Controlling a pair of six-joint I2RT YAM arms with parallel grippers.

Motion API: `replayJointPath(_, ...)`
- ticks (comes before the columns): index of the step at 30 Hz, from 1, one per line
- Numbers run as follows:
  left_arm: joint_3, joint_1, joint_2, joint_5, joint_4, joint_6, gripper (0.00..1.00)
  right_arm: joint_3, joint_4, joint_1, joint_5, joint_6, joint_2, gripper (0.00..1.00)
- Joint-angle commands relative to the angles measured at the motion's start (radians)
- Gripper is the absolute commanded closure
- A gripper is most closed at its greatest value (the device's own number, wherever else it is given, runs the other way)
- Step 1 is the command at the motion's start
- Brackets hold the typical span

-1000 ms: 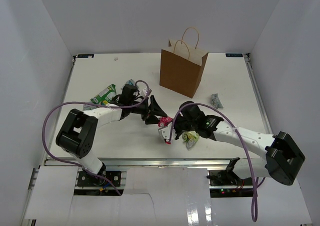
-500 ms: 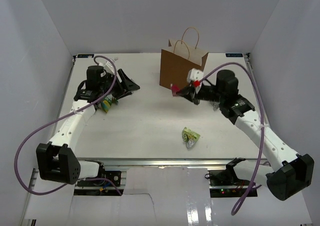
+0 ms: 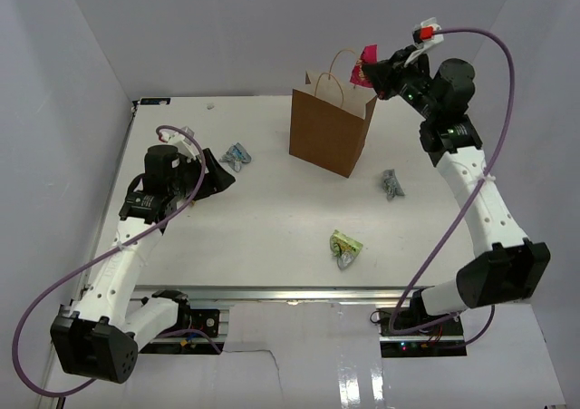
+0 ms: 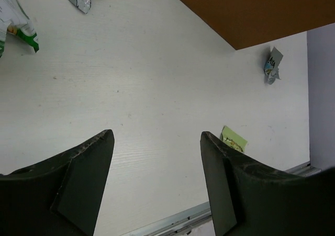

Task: Place the snacks into the paper bag

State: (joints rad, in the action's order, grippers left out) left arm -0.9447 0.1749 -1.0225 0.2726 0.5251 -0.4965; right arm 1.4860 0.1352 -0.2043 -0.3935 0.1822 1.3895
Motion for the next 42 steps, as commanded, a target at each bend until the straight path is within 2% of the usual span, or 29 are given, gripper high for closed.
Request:
replayJointPath(1, 0.007, 0.000, 0.038, -0.042, 0.024, 0.033, 0.23, 0.026, 0.030, -0.003, -0.013, -0.024, 0.098, 0.92)
replayJointPath(4, 0.018, 0.000, 0.051, -0.039, 0.036, 0.033, 0.23, 0.039, 0.038, -0.001, 0.008, -0.091, 0.158, 0.90)
replayJointPath(7, 0.043, 0.000, 0.067, -0.027, 0.038, 0.023, 0.23, 0.037, 0.026, -0.001, -0.045, -0.150, 0.198, 0.79)
replayJointPath(8, 0.049, 0.001, 0.070, -0.026, 0.038, 0.019, 0.23, 0.036, 0.005, -0.001, -0.070, -0.177, 0.201, 0.67)
replayJointPath(10, 0.058, 0.002, 0.071, -0.024, 0.038, 0.006, 0.23, 0.031, -0.019, -0.003, -0.116, -0.233, 0.201, 0.52)
replayJointPath(11, 0.064, 0.002, 0.071, -0.024, 0.038, 0.001, 0.23, 0.019, -0.026, -0.003, -0.152, -0.271, 0.186, 0.38)
replayJointPath(14, 0.069, 0.000, 0.062, -0.039, 0.039, -0.011, 0.23, 0.000, -0.071, 0.009, -0.192, -0.331, 0.132, 0.21)
replayJointPath(15, 0.067, 0.000, 0.059, -0.056, 0.042, -0.013, 0.23, 0.000, -0.107, 0.019, -0.215, -0.352, 0.117, 0.18)
replayJointPath(18, 0.050, 0.001, 0.041, -0.136, 0.076, -0.022, 0.23, -0.022, -0.197, 0.089, -0.315, -0.331, 0.056, 0.16)
replayJointPath(21, 0.041, 0.002, 0.024, -0.219, 0.111, -0.039, 0.22, -0.096, -0.337, 0.141, -0.289, -0.366, -0.007, 0.16)
replayJointPath(23, 0.040, 0.000, 0.009, -0.297, 0.131, -0.050, 0.22, -0.168, -0.414, 0.152, -0.188, -0.401, -0.038, 0.17)
replayJointPath(26, 0.046, 0.000, -0.013, -0.299, 0.133, -0.051, 0.22, -0.240, -0.511, 0.152, 0.032, -0.377, -0.038, 0.16)
replayJointPath(28, 0.046, 0.000, -0.021, -0.291, 0.130, -0.057, 0.21, -0.296, -0.542, 0.152, 0.214, -0.286, -0.005, 0.04)
replayJointPath(31, 0.049, 0.001, -0.036, -0.276, 0.122, -0.062, 0.22, -0.337, -0.548, 0.152, 0.356, -0.216, 0.063, 0.09)
replayJointPath(33, 0.047, 0.001, -0.041, -0.274, 0.116, -0.063, 0.22, -0.361, -0.525, 0.151, 0.383, -0.208, 0.103, 0.09)
replayJointPath(36, 0.050, 0.000, -0.034, -0.274, 0.116, -0.066, 0.22, -0.374, -0.473, 0.144, 0.424, -0.207, 0.152, 0.02)
replayJointPath(38, 0.063, 0.000, -0.018, -0.274, 0.116, -0.076, 0.22, -0.372, -0.447, 0.140, 0.453, -0.214, 0.204, 0.04)
replayJointPath(42, 0.098, 0.000, 0.009, -0.236, 0.116, -0.094, 0.22, -0.345, -0.454, 0.138, 0.437, -0.225, 0.296, 0.17)
